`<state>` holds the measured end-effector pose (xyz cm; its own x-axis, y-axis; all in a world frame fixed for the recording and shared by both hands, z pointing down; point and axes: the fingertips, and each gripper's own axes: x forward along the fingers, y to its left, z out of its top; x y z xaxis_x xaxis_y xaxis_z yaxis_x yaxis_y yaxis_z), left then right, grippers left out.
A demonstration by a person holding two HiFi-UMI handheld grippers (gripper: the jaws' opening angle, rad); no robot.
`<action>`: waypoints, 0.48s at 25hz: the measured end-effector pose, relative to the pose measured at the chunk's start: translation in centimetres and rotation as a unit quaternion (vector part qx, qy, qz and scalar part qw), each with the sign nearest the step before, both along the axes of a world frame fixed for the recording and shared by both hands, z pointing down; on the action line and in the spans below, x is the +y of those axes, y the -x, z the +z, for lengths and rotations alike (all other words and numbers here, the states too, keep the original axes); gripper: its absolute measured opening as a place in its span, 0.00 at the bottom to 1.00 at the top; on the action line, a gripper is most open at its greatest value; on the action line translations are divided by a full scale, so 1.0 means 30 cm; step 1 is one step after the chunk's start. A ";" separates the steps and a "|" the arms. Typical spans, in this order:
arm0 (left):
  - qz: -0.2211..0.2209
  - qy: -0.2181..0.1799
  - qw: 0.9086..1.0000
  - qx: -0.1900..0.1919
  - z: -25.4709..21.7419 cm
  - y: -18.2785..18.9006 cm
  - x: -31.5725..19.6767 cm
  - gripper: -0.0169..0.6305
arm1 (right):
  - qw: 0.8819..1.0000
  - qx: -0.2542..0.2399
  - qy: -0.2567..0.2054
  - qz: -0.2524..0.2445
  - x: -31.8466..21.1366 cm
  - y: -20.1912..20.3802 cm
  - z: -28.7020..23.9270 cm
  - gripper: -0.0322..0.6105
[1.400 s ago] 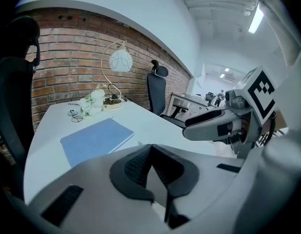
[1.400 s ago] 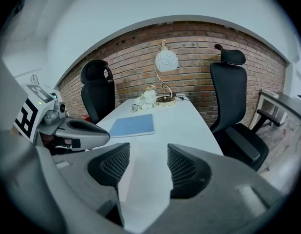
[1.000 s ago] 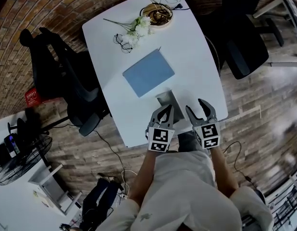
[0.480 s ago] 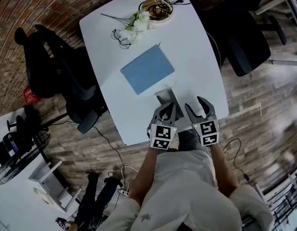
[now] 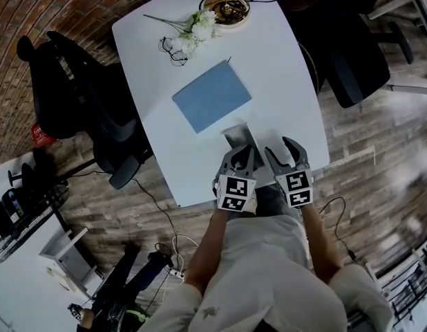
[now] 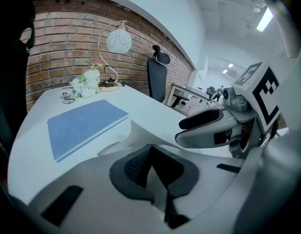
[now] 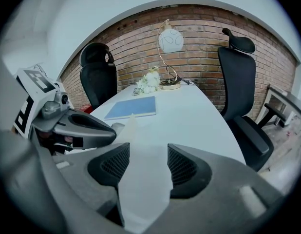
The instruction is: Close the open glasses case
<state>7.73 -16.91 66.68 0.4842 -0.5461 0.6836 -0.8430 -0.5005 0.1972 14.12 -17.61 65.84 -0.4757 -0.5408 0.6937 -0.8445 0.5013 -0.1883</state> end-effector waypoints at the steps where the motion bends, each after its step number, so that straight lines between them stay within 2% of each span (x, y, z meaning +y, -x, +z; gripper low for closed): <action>1: 0.001 0.000 1.000 0.000 0.001 -0.001 0.001 0.03 | 1.000 0.002 -0.001 -0.003 0.002 0.001 0.004 0.43; 12: 0.019 -0.001 1.000 0.001 0.008 -0.021 0.019 0.03 | 1.000 0.012 0.001 -0.023 0.033 0.038 0.022 0.43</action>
<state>8.37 -16.33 66.93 0.5065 -0.5292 0.6808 -0.8227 -0.5329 0.1979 12.98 -16.62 66.51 -0.4828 -0.5176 0.7064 -0.8254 0.5386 -0.1694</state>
